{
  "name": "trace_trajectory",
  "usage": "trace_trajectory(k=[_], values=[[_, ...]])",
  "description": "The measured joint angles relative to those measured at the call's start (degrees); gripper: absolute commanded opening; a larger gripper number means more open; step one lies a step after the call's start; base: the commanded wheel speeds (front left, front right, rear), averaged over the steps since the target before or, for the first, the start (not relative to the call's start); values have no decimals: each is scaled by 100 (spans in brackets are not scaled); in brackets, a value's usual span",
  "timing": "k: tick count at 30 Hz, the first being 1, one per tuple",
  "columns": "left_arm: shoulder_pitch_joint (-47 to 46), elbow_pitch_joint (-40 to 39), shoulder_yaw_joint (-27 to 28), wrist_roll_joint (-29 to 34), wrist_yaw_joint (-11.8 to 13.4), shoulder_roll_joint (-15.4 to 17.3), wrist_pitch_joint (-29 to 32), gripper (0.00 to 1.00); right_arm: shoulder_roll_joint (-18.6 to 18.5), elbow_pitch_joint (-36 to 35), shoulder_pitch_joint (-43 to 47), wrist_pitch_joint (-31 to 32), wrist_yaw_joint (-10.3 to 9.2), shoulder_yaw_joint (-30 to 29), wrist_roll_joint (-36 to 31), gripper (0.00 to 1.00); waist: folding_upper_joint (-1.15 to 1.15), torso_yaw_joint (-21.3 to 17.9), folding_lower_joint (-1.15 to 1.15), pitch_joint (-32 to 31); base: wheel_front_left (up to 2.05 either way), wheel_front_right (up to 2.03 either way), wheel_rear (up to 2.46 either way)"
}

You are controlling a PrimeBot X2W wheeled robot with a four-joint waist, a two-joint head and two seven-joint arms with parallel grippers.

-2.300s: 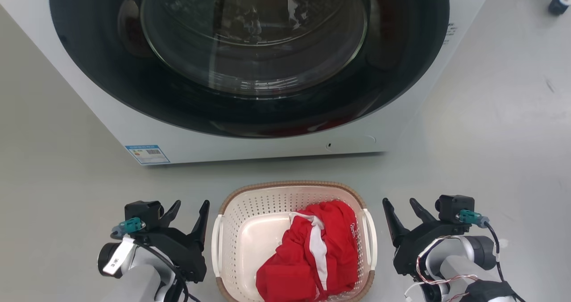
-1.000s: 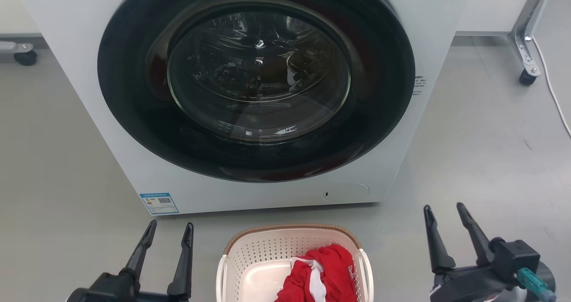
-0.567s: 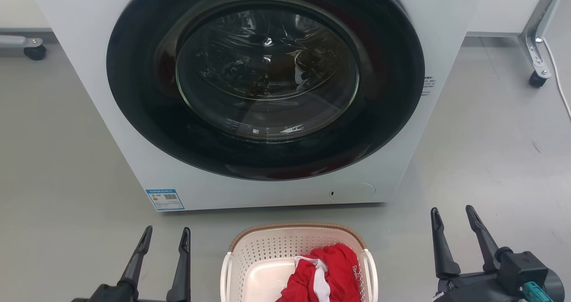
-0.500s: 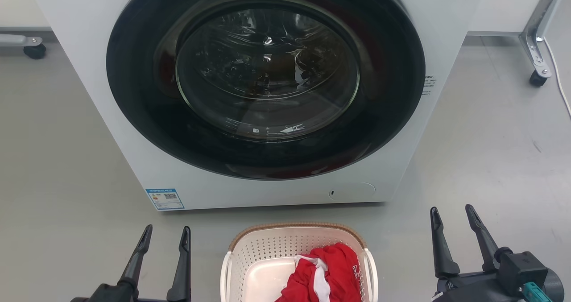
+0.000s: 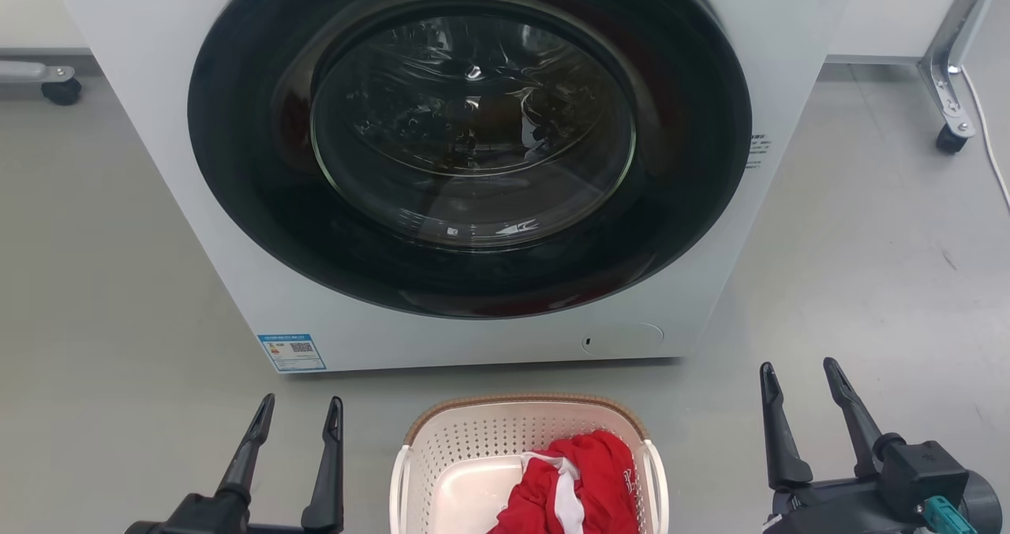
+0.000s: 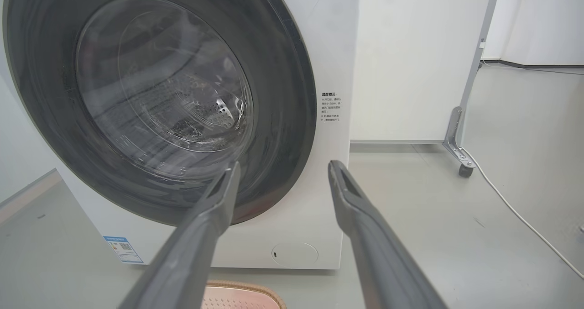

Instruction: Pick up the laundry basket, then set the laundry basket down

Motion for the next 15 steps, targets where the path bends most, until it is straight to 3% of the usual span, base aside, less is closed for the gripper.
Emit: trace_trajectory(k=[15], values=[[86,-52,54,111,0,-49,316,100,70,-222,87,314,0,-71,-111,100,0,45,0,-42,0,0,0]])
